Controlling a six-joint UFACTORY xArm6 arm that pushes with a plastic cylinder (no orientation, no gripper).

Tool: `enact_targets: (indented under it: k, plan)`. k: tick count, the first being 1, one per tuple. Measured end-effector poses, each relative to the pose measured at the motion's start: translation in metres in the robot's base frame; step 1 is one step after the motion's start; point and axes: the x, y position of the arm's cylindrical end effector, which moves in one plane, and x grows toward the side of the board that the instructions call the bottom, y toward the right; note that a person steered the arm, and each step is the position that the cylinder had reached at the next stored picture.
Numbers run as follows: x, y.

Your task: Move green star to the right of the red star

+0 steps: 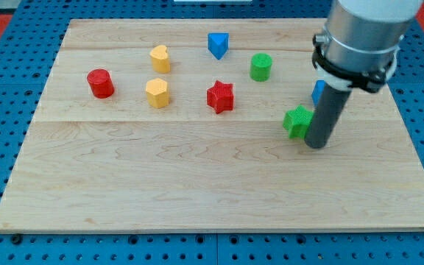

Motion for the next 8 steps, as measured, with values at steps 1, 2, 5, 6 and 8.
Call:
enact_targets:
  k: [1,2,5,6,8]
  plan:
    - [-0.049,-0.004]
    - [-0.062,-0.009]
    - [0.000,-0.013]
    - [0.000,-0.015]
    - [0.000,-0.014]
